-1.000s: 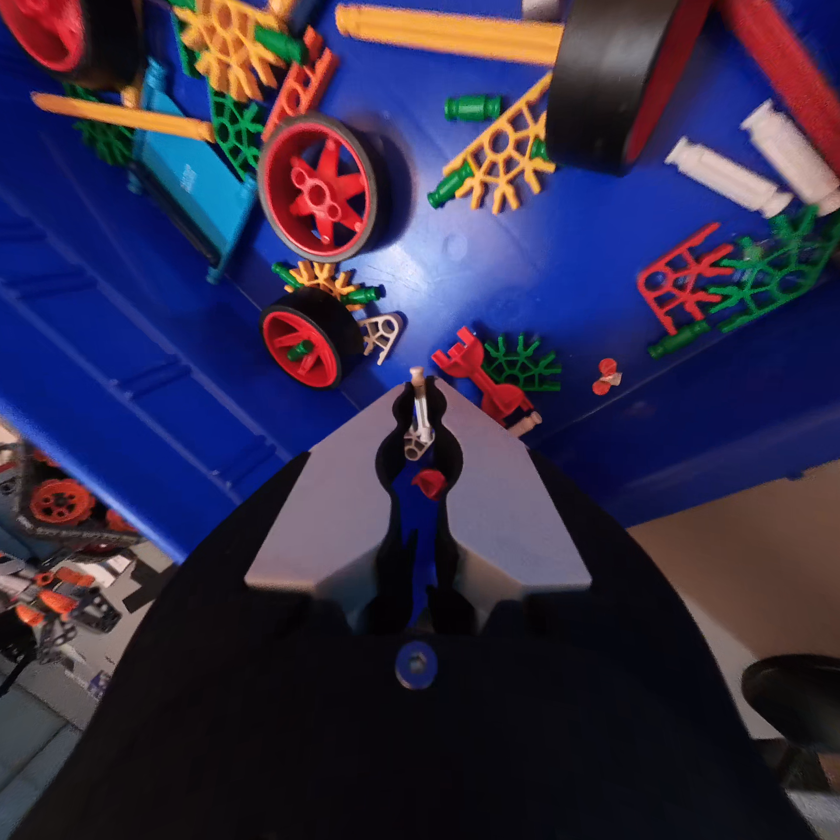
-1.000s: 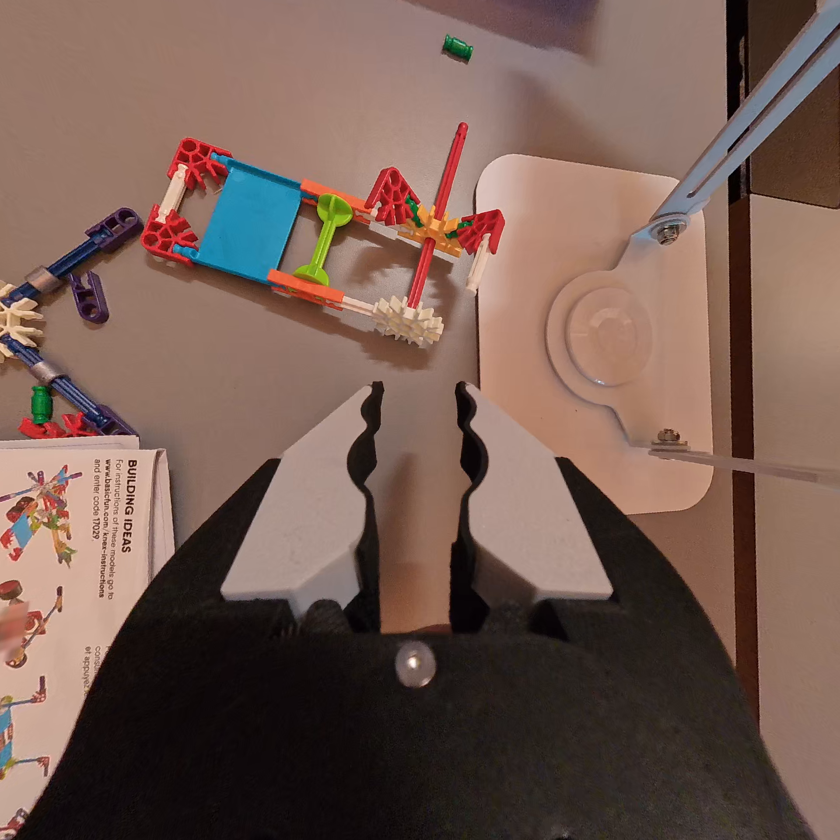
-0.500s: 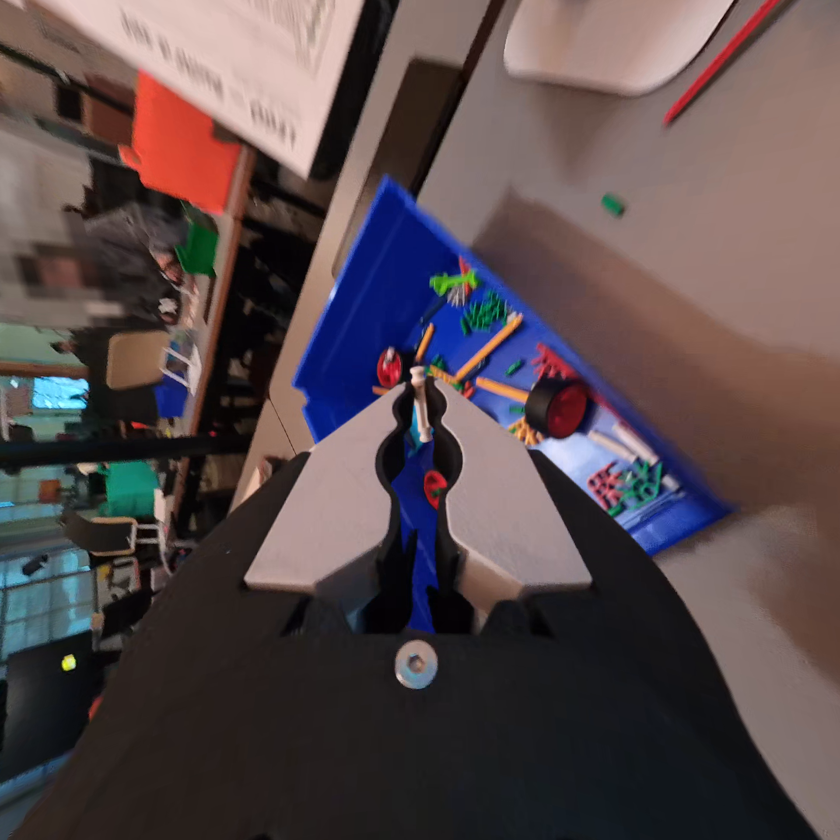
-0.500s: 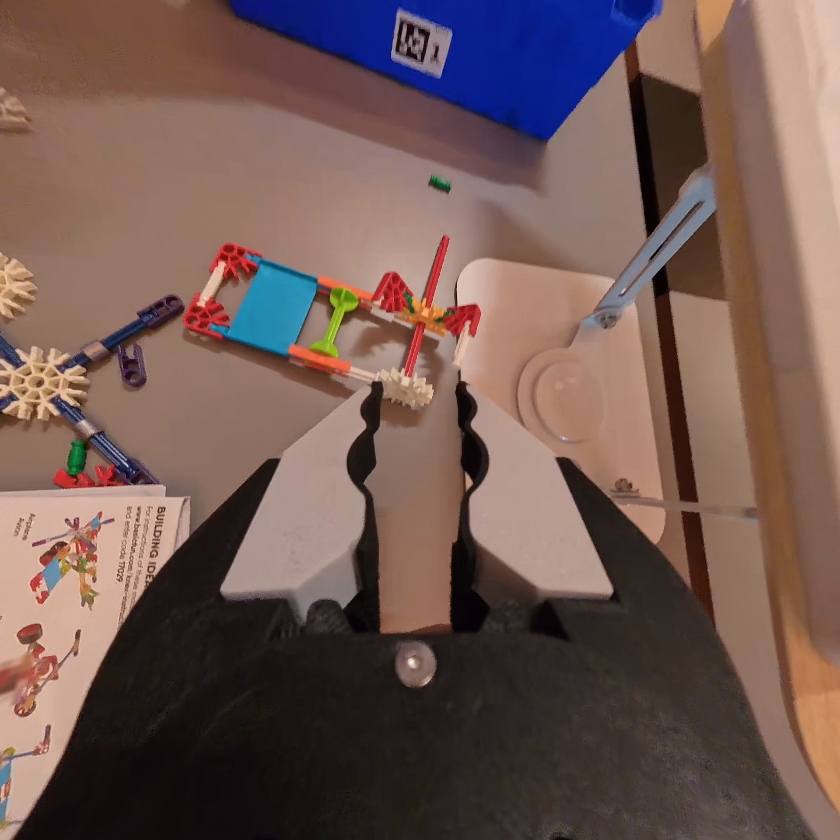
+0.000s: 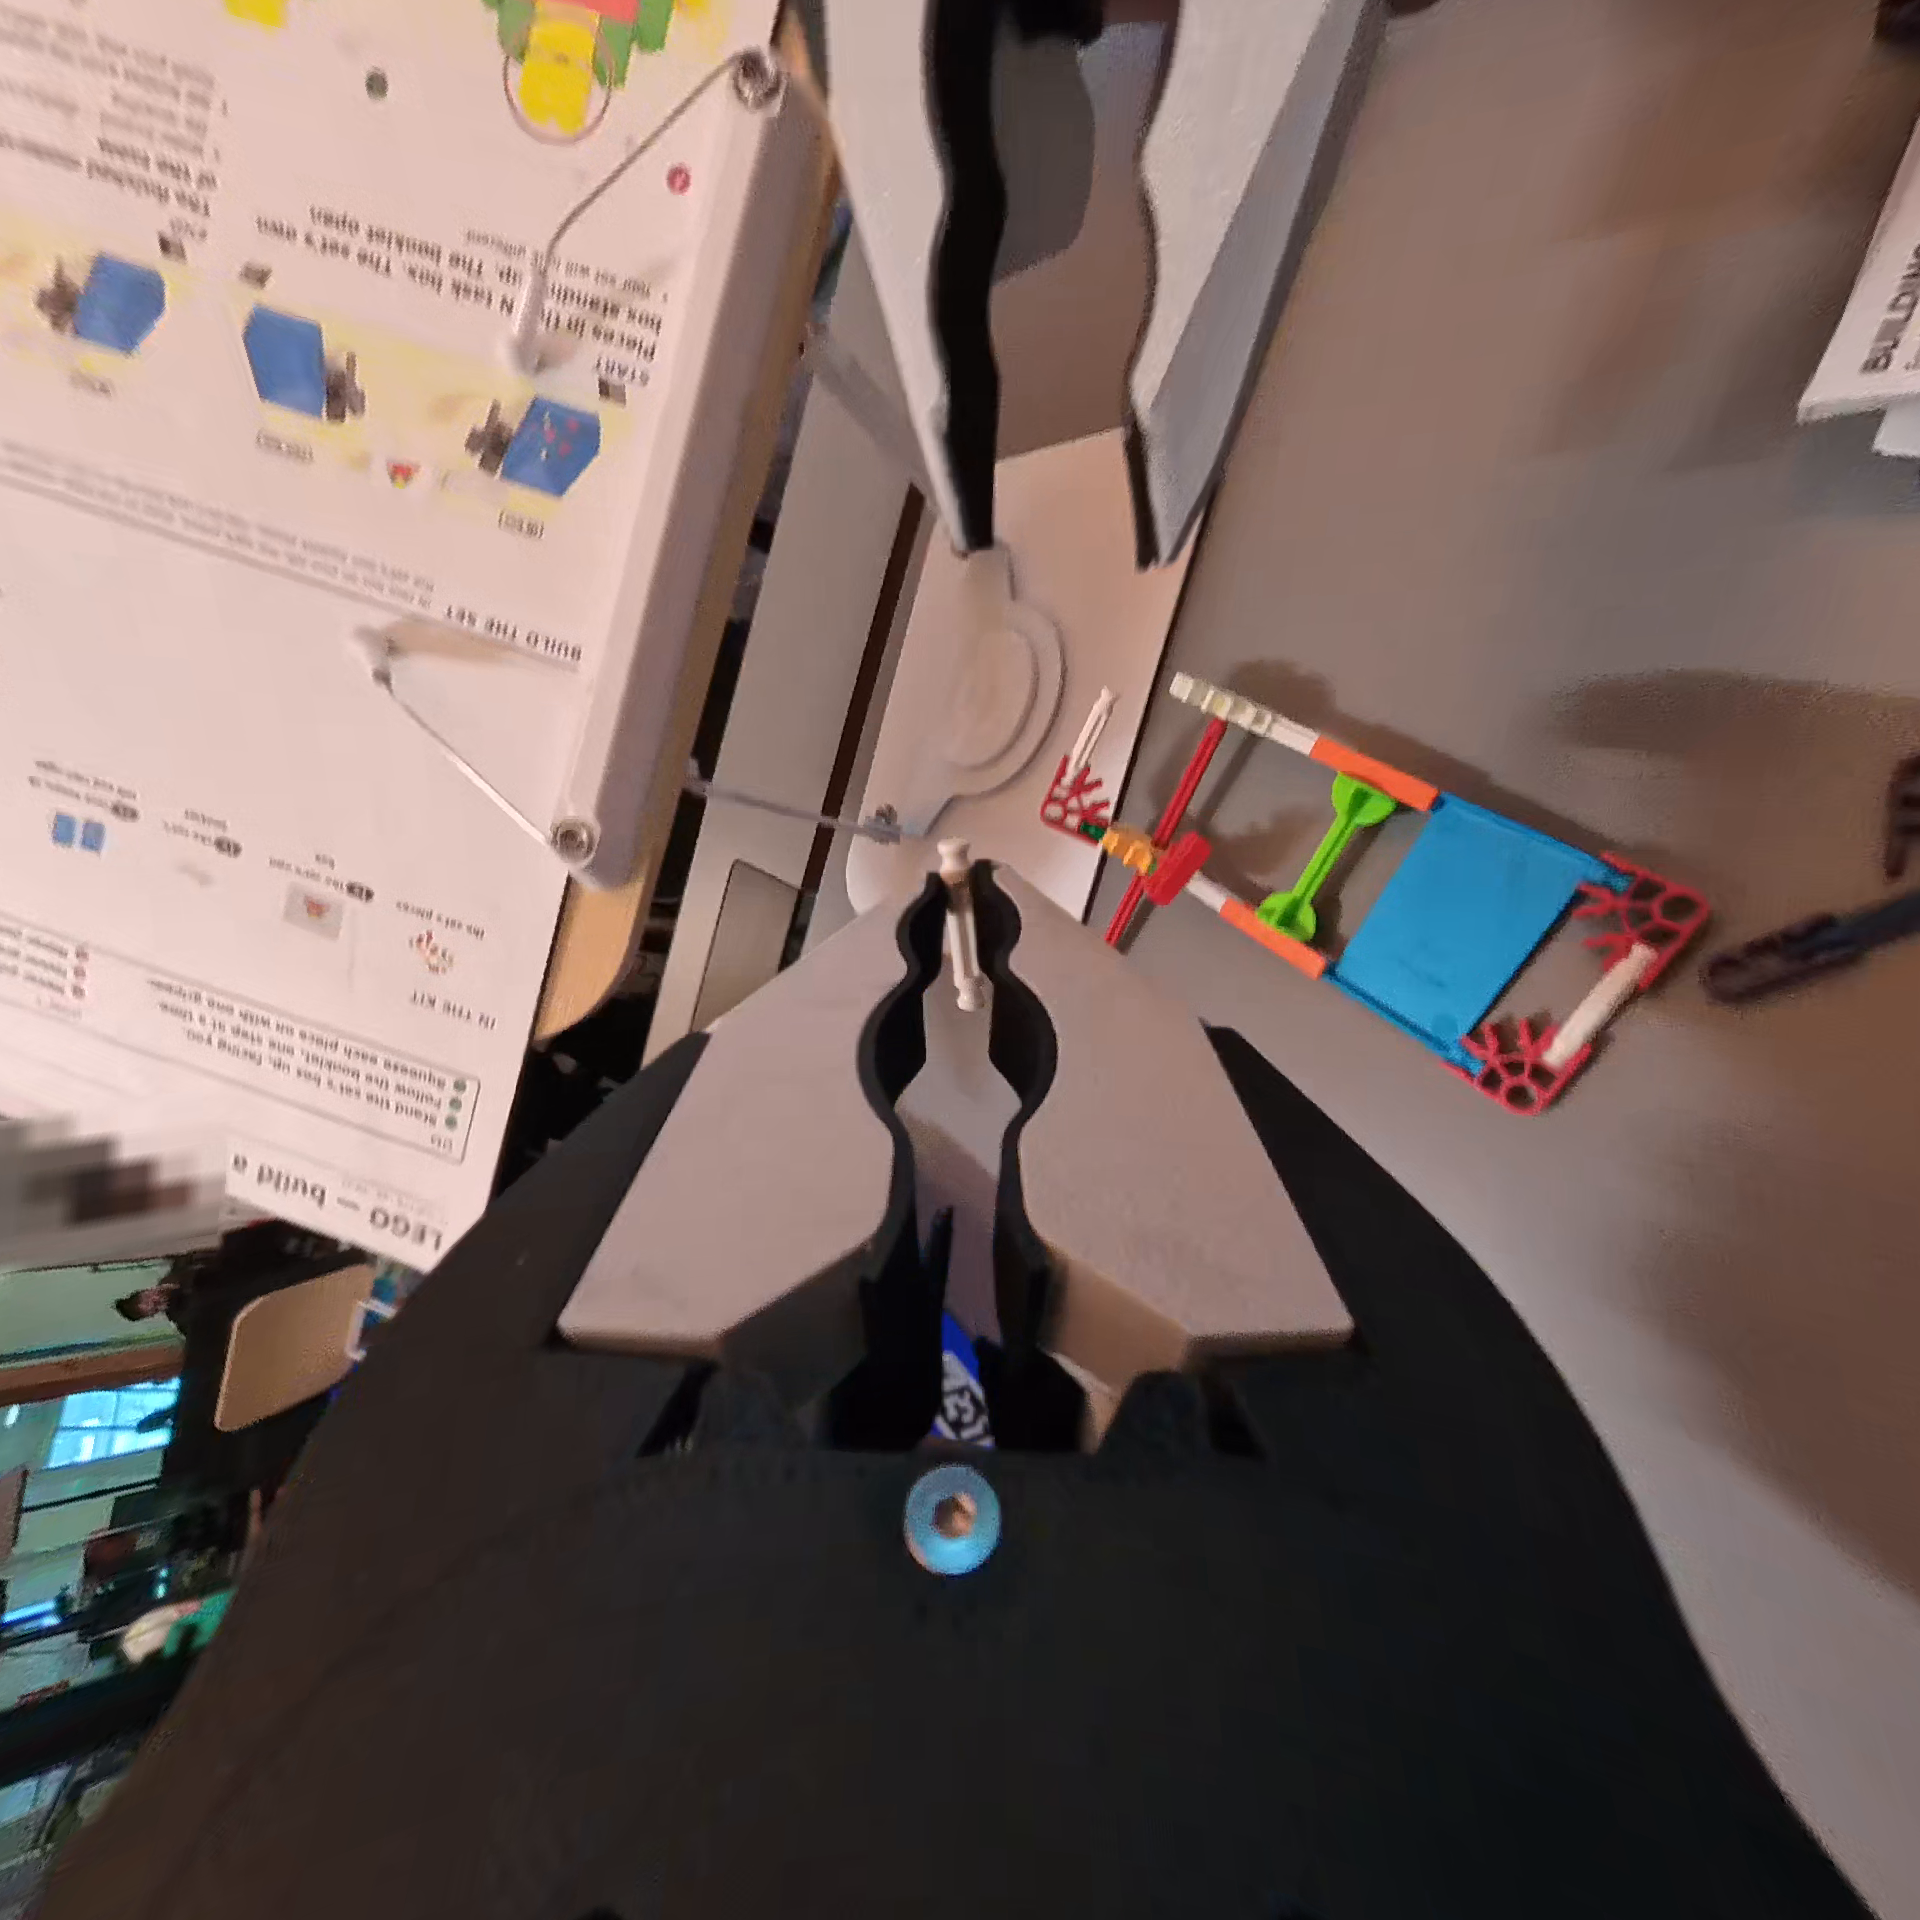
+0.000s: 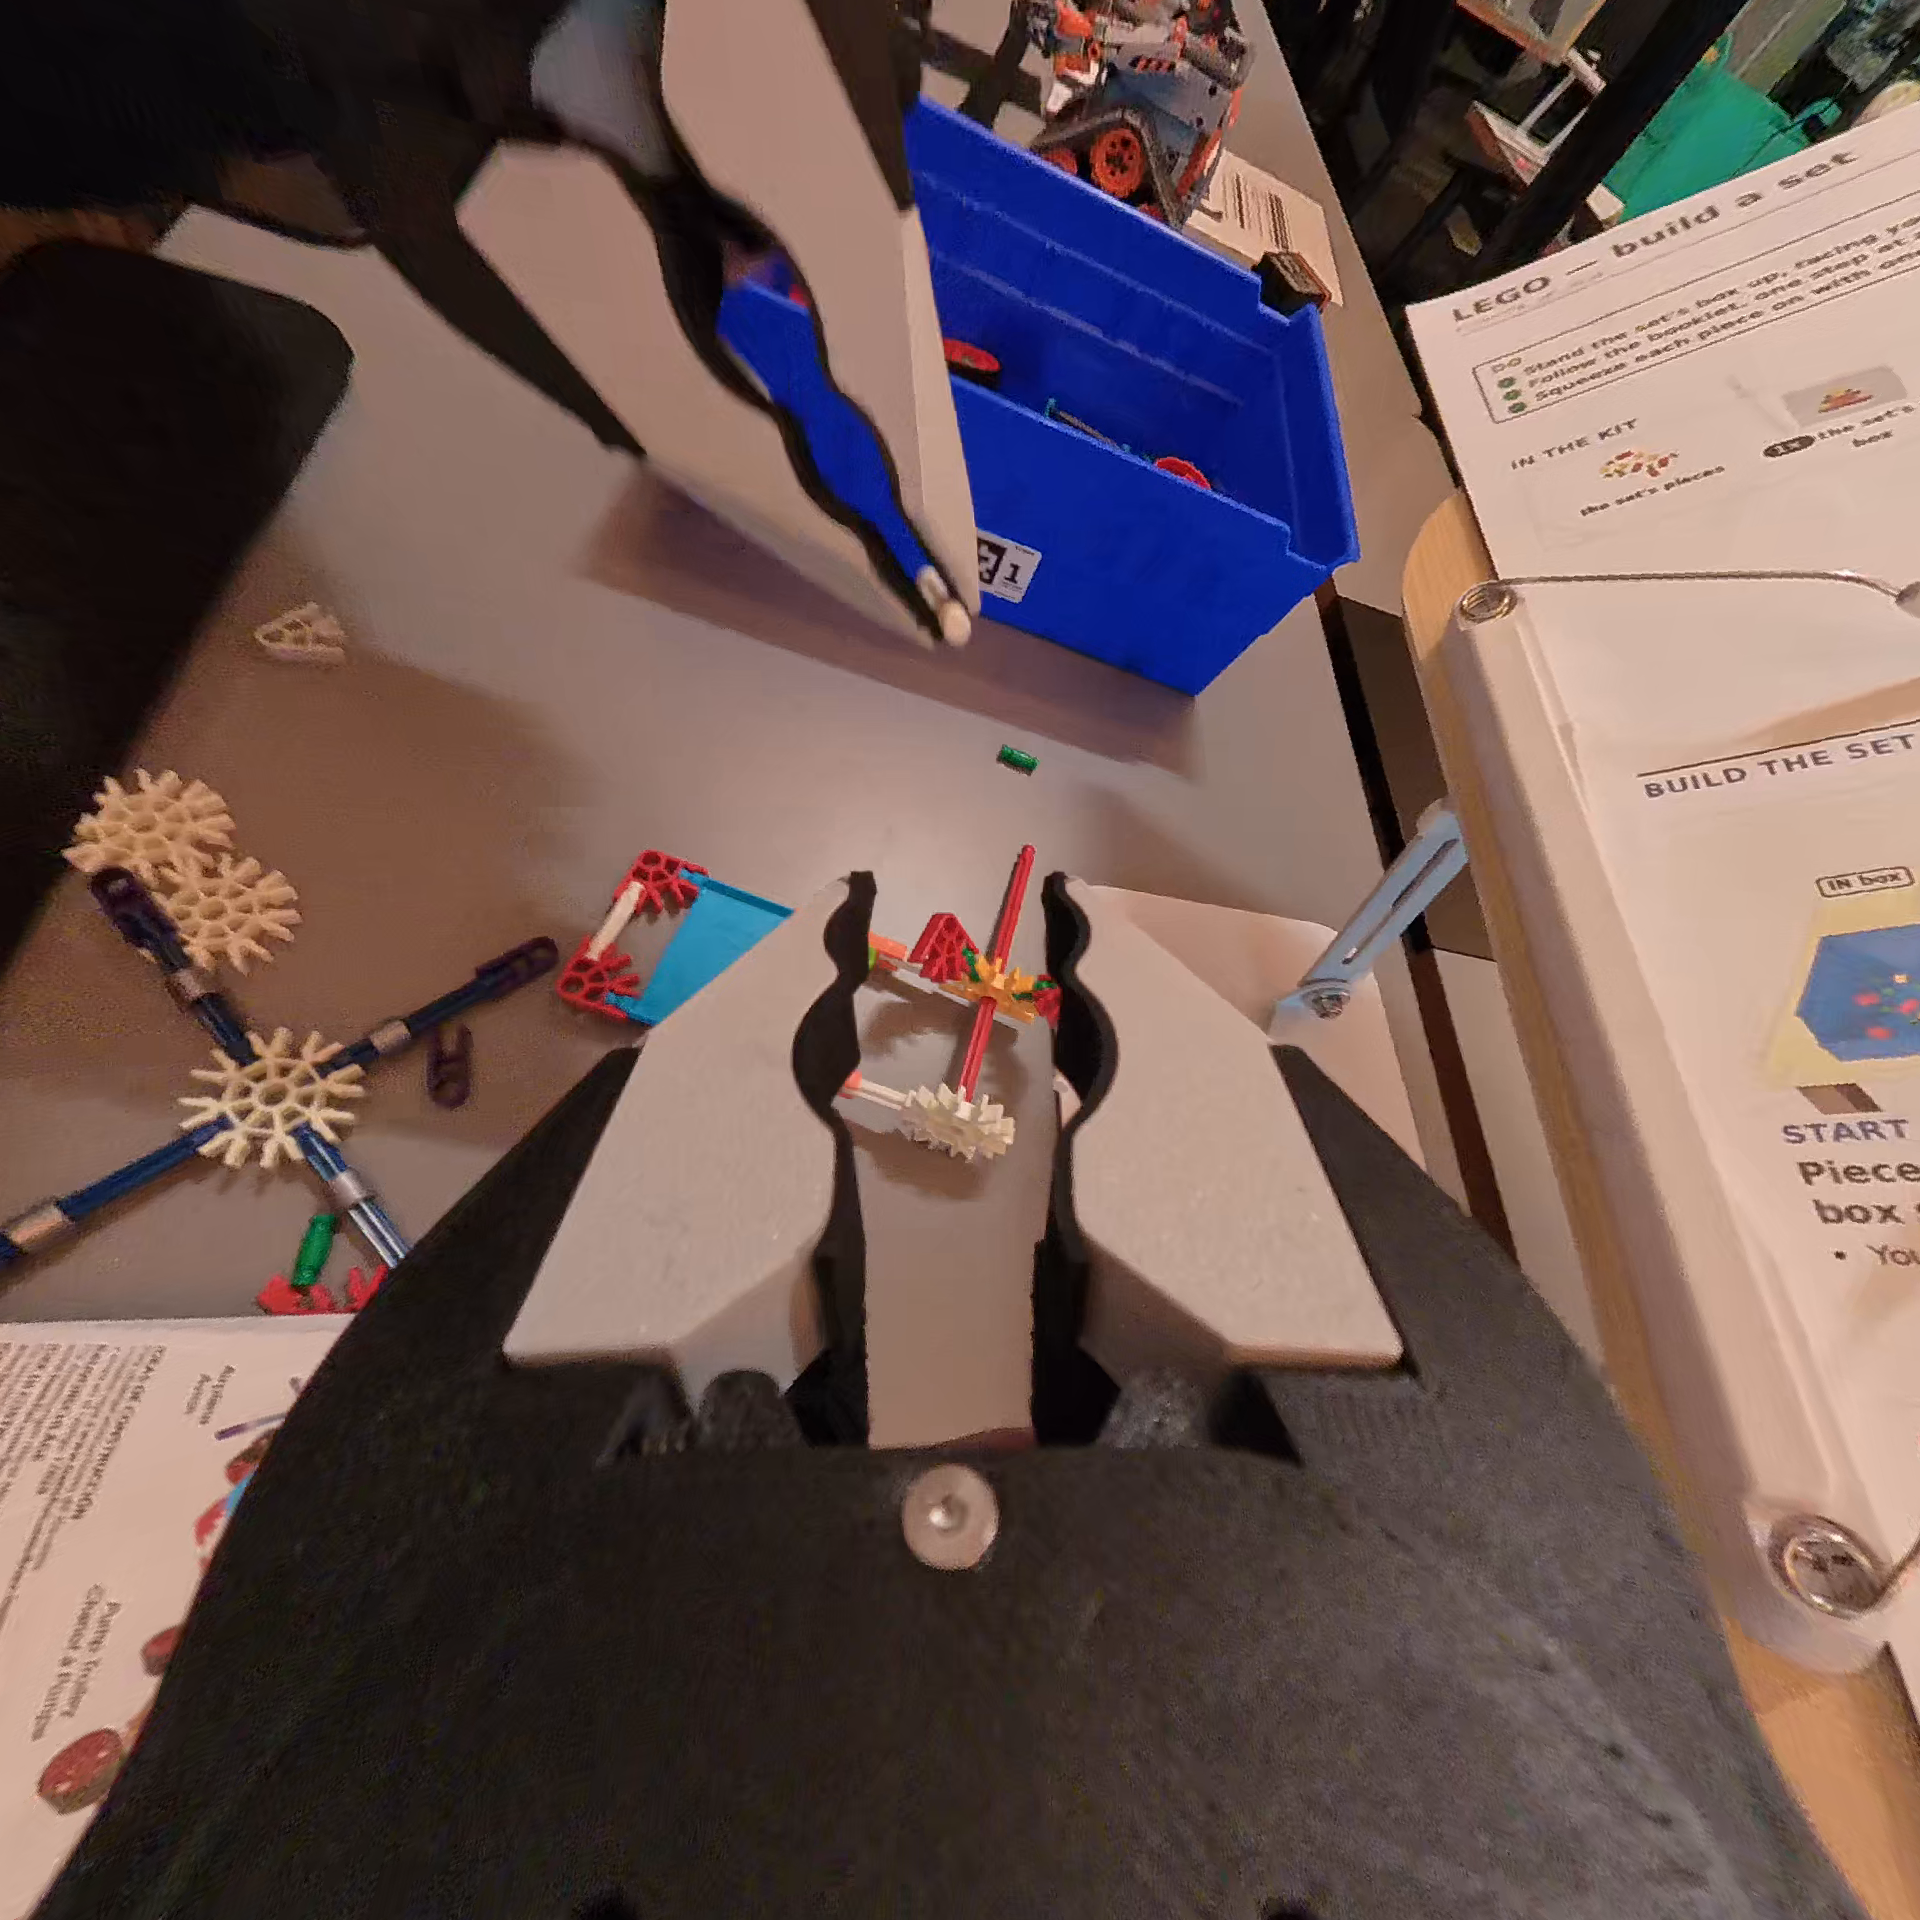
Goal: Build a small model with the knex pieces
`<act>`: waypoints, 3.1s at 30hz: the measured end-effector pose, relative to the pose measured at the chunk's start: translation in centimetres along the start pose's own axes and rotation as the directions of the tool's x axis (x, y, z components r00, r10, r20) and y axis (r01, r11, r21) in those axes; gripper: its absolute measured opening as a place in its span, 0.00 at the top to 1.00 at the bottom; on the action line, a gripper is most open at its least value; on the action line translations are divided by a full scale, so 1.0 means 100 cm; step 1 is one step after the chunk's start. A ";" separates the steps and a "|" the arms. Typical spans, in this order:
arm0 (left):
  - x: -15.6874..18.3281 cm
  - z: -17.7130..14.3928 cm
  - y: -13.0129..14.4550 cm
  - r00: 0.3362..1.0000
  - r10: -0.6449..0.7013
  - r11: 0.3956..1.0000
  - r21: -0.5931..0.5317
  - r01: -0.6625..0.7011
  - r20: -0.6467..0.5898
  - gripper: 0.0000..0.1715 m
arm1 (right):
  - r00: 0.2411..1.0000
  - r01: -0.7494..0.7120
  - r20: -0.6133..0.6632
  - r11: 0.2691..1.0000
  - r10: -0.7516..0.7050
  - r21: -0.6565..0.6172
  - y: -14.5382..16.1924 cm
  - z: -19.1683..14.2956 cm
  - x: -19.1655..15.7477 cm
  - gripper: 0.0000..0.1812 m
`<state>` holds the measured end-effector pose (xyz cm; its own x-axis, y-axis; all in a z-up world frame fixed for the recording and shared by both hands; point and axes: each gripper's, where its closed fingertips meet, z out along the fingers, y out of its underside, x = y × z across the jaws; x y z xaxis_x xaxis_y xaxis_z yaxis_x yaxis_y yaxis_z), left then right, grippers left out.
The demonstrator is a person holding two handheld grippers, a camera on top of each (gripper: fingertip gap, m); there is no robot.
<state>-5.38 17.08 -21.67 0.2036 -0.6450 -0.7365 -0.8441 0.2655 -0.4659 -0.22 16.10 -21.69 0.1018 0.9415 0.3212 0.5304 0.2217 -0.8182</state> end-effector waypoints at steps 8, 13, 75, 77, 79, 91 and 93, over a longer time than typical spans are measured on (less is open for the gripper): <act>0.018 0.024 -0.036 0.998 -0.060 0.992 0.110 0.056 0.033 0.98 | 0.998 0.052 0.022 0.999 -0.051 -0.003 0.005 0.001 -0.005 0.82; 0.021 0.034 -0.039 0.994 -0.101 0.985 0.142 0.093 0.048 0.98 | 0.995 0.104 0.000 0.992 -0.105 -0.068 0.016 0.007 -0.004 0.83; 0.016 0.029 -0.053 0.908 -0.410 0.813 0.418 0.405 -0.083 0.98 | 0.954 0.120 -0.211 0.918 -0.212 -0.378 0.009 0.008 -0.001 0.86; 0.012 0.023 -0.055 0.878 -0.443 0.753 0.457 0.474 -0.181 0.99 | 0.956 0.070 -0.249 0.944 -0.156 -0.322 0.001 0.007 0.000 0.86; 0.010 0.019 -0.055 0.845 -0.466 0.691 0.490 0.532 -0.261 0.98 | 0.960 0.015 -0.265 0.963 -0.089 -0.269 -0.004 0.007 0.000 0.86; 0.004 0.013 -0.059 0.965 -0.257 0.797 0.575 0.185 0.046 0.98 | 0.973 -0.212 -0.098 0.977 0.211 -0.005 -0.017 -0.011 -0.005 0.90; 0.003 0.015 -0.057 0.966 -0.238 0.813 0.565 0.143 0.098 0.99 | 0.953 -0.290 -0.077 0.957 0.292 0.031 -0.019 -0.016 -0.001 0.90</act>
<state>0.30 16.48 -19.96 0.4463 -0.6161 -0.6491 -0.3766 0.5287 -0.7607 0.16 15.15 -19.44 0.3168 0.9427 0.1045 0.4517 -0.0531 -0.8906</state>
